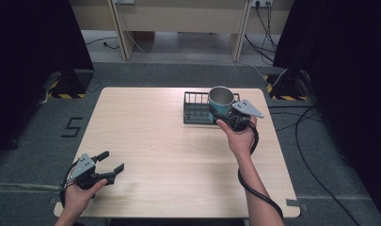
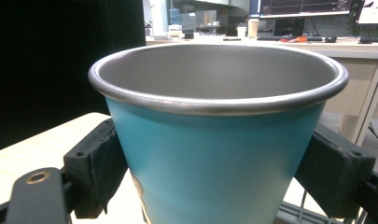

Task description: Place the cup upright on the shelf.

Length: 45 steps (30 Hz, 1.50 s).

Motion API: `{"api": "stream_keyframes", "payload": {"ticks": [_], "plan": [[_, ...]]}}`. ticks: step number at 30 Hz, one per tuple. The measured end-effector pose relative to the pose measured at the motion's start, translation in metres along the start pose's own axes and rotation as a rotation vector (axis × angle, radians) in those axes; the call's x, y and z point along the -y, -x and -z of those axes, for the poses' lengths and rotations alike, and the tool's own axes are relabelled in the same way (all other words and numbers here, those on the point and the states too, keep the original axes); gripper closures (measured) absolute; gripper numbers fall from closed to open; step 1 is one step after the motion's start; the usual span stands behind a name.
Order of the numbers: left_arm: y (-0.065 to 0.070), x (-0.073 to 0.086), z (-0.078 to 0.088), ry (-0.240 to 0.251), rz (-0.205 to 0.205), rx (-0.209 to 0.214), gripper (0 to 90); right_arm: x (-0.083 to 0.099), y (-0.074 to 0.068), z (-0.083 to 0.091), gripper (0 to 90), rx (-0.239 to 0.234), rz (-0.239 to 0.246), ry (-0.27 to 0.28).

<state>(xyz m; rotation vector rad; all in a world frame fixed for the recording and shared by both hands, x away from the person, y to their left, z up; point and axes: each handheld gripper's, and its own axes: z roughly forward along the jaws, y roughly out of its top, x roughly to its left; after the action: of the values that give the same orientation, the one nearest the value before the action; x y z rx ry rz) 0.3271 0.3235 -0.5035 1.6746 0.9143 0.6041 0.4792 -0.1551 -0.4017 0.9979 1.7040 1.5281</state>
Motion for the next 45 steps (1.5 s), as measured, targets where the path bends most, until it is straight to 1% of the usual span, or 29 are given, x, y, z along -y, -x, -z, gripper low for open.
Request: {"api": "stream_keyframes", "payload": {"ticks": [4,5,20,30,45], "plan": [[0.0,0.0,0.0,0.0,0.001,0.0,15.4,-0.004,0.002,-0.004,17.2,0.007,-0.004,0.0],[0.0,0.0,0.0,0.001,0.001,0.0,15.4,-0.004,0.003,-0.005,17.3,0.007,0.001,0.001],[0.0,0.0,0.0,0.003,0.003,0.001,15.5,-0.008,0.011,-0.018,17.2,0.031,-0.018,-0.013],[0.0,0.0,0.0,0.003,0.003,0.001,15.5,-0.014,0.016,-0.026,17.3,0.044,-0.019,-0.026],[0.0,0.0,0.0,0.004,0.003,0.003,15.5,-0.014,0.023,-0.039,17.3,0.062,-0.029,-0.044]]}}
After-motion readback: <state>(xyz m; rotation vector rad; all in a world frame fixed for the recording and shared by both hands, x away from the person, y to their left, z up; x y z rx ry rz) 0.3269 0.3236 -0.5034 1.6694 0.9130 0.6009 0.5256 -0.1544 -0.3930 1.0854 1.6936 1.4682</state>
